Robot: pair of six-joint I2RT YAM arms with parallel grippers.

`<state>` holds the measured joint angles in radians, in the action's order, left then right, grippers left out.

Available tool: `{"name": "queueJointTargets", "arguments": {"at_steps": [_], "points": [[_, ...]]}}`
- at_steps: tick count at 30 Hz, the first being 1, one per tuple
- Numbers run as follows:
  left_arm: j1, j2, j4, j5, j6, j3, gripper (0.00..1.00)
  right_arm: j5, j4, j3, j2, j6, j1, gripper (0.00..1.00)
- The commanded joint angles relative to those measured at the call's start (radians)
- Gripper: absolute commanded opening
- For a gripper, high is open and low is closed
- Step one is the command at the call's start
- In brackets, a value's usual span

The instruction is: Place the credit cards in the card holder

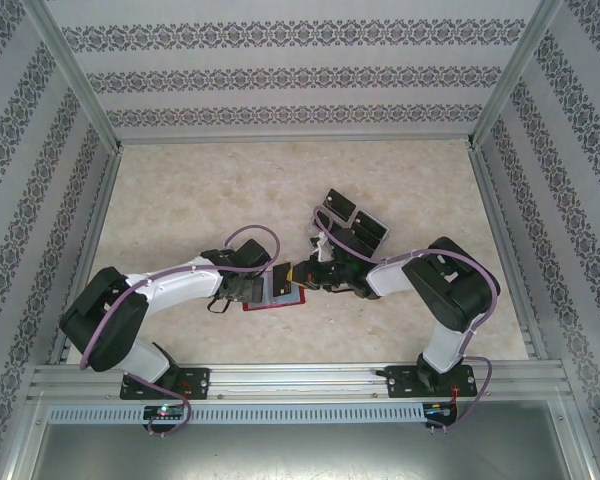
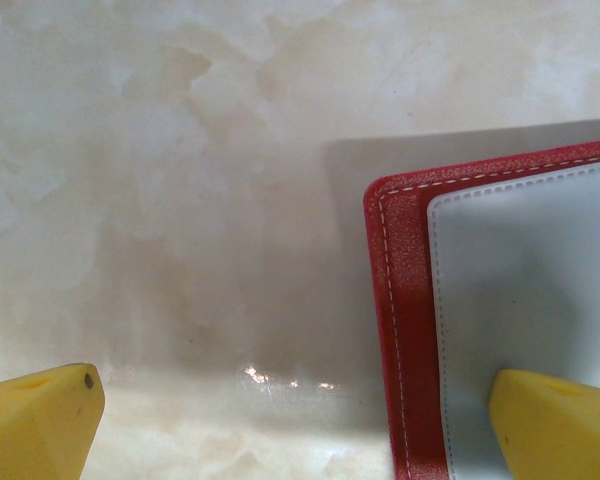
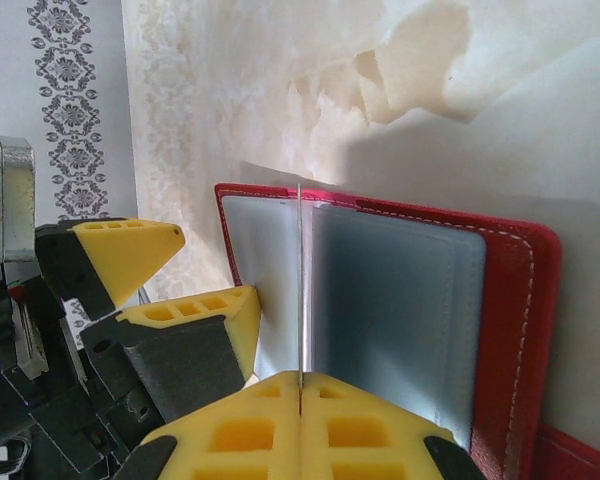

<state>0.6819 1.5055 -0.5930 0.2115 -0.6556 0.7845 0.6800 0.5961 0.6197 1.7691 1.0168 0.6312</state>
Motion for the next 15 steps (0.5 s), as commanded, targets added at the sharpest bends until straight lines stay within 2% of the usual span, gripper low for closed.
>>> {"name": "queueJointTargets", "arguments": {"at_steps": [1, 15], "points": [[0.014, 0.012, -0.065, 0.016, -0.003, -0.028, 1.00, 0.016, 0.028, 0.011, -0.006, 0.004, 0.015, 0.00], [0.015, 0.012, -0.067, 0.017, -0.006, -0.030, 1.00, 0.026, 0.076, 0.022, 0.089, 0.020, 0.032, 0.00]]}}
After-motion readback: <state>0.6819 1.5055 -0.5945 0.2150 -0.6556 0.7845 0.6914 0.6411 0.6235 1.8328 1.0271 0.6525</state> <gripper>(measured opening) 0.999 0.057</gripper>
